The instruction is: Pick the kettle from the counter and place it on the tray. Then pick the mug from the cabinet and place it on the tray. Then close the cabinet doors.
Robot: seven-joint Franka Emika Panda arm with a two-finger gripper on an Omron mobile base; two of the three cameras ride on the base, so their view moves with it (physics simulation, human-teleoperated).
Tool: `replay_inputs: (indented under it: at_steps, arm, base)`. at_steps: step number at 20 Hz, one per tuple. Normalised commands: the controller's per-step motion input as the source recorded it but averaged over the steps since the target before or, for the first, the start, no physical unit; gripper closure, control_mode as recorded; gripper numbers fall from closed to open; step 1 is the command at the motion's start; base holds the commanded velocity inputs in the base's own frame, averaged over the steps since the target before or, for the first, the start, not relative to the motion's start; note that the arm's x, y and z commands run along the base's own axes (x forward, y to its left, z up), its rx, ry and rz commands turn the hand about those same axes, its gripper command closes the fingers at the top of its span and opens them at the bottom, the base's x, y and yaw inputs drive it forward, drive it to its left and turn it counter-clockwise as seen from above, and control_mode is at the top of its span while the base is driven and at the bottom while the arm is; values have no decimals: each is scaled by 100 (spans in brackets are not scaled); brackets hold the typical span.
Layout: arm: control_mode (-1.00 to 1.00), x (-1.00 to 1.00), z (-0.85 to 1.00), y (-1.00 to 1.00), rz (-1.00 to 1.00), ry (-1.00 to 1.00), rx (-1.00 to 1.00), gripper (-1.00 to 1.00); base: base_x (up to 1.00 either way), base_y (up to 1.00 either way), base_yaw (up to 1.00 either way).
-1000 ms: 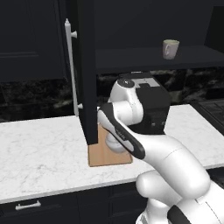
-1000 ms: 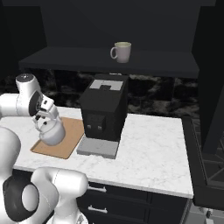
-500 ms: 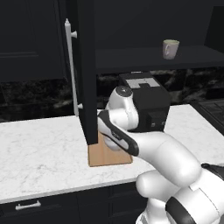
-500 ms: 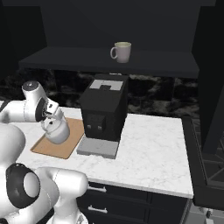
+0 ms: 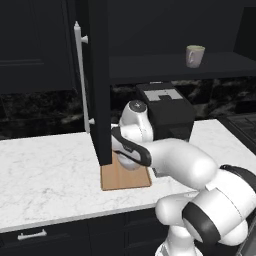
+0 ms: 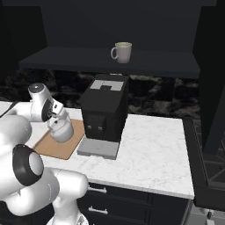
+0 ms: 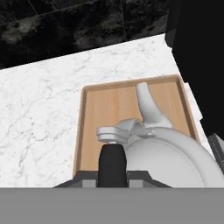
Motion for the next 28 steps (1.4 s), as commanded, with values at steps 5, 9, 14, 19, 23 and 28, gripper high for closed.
replay_inputs:
  at_steps: [5, 9, 14, 19, 23, 28]
  arm:
    - [-100, 37, -6, 0, -5, 0, 0, 100]
    - [-100, 28, -9, 2, -5, 0, 0, 100]
    - [-100, 1, -1, 0, -2, 1, 0, 100]
    - [-100, 0, -6, 0, -2, 1, 0, 100]
    - [-100, 0, -9, 0, -2, 0, 0, 100]
    - [-100, 14, -4, 3, -2, 0, 0, 100]
  base:
    - [0, 0, 0]
    - [0, 0, 0]
    - [0, 0, 0]
    - [0, 0, 0]
    - [0, 0, 0]
    - [0, 0, 0]
